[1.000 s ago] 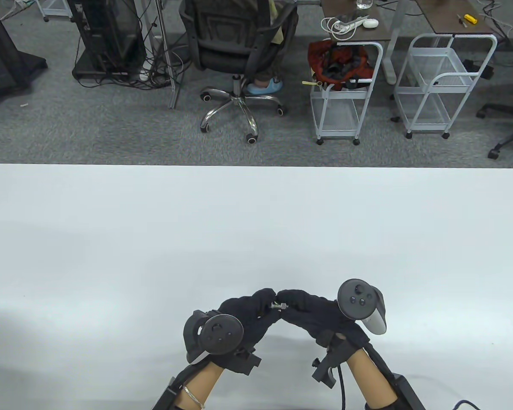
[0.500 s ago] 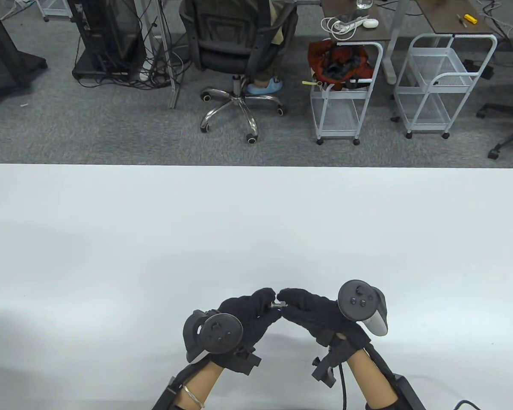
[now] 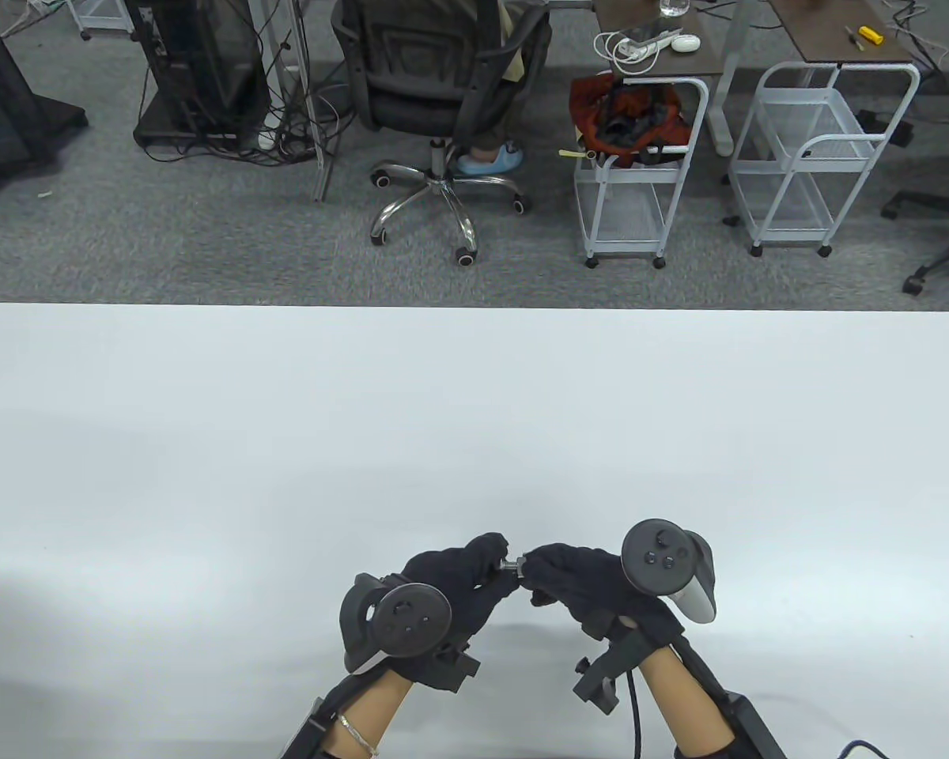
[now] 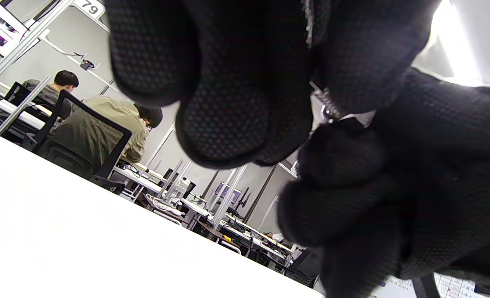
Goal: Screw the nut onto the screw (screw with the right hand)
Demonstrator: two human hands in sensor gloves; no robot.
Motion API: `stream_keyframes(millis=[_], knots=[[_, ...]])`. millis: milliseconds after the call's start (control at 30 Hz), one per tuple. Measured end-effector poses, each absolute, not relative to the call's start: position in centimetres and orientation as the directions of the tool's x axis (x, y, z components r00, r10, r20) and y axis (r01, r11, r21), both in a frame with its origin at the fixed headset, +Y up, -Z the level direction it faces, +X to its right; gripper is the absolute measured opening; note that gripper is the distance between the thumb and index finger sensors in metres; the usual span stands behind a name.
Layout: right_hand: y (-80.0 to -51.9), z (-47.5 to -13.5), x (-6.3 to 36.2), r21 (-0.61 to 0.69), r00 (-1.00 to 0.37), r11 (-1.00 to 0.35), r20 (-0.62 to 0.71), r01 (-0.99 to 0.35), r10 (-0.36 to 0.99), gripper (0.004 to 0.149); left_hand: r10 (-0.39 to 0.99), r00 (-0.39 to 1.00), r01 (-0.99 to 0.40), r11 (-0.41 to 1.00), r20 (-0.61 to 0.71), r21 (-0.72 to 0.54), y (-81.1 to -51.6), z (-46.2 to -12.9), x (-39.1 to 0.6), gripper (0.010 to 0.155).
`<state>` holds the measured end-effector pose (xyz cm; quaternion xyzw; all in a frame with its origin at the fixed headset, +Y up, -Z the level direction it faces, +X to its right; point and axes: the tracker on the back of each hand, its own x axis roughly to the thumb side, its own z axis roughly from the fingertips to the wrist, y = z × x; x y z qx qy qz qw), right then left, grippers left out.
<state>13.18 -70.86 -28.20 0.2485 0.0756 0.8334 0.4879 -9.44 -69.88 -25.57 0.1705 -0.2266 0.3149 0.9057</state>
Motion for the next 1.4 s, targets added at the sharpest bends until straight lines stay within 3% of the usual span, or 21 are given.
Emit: stream_keyframes(millis=[33,100,267,367,433,567,733,900,1100,1233,1400], knots=[[-70.9,-28.21,13.05,0.397,-0.377,-0.494,0.338,-0.774,0.862,0.055,0.5,0.695,-0.653,0.74,0.518,0.162,-69.87,-25.57,-9.45,0.047],[-70.94,-28.17,12.75,0.431,-0.355,-0.48,0.34,-0.764,0.871,0.054,0.501,0.692,-0.655,0.739,0.52,0.159,-69.85,-25.51,-9.37,0.047],[-70.63,-27.99,12.97,0.277,-0.427,-0.539,0.374,-0.796,0.823,0.045,0.498,0.693,-0.652,0.742,0.522,0.158,-69.87,-25.47,-9.32,0.047],[-70.54,-27.9,12.79,0.365,-0.412,-0.542,0.377,-0.757,0.83,0.053,0.484,0.699,-0.644,0.746,0.527,0.168,-69.82,-25.41,-9.29,0.047],[-70.7,-27.87,12.62,0.388,-0.418,-0.542,0.361,-0.746,0.834,0.05,0.481,0.699,-0.642,0.748,0.53,0.169,-69.78,-25.37,-9.27,0.047],[-70.91,-27.94,12.67,0.269,-0.404,-0.507,0.358,-0.819,0.842,0.044,0.464,0.698,-0.634,0.754,0.545,0.169,-69.69,-25.12,-9.03,0.047],[-70.77,-28.0,12.71,0.413,-0.408,-0.517,0.328,-0.75,0.852,0.05,0.445,0.706,-0.621,0.762,0.55,0.181,-69.69,-24.98,-8.84,0.047],[-70.79,-27.97,12.84,0.261,-0.423,-0.522,0.353,-0.812,0.834,0.046,0.448,0.69,-0.631,0.758,0.568,0.168,-69.58,-24.74,-8.54,0.047],[-70.59,-27.94,12.7,0.422,-0.435,-0.54,0.324,-0.728,0.84,0.051,0.434,0.705,-0.618,0.764,0.56,0.186,-69.56,-24.77,-8.68,0.047],[-70.63,-27.97,12.88,0.236,-0.427,-0.521,0.353,-0.82,0.832,0.047,0.472,0.664,-0.656,0.74,0.58,0.148,-69.65,-24.81,-8.52,0.047],[-70.51,-27.98,12.9,0.401,-0.411,-0.507,0.305,-0.763,0.859,0.053,0.455,0.689,-0.639,0.748,0.564,0.179,-69.55,-24.75,-8.61,0.047]])
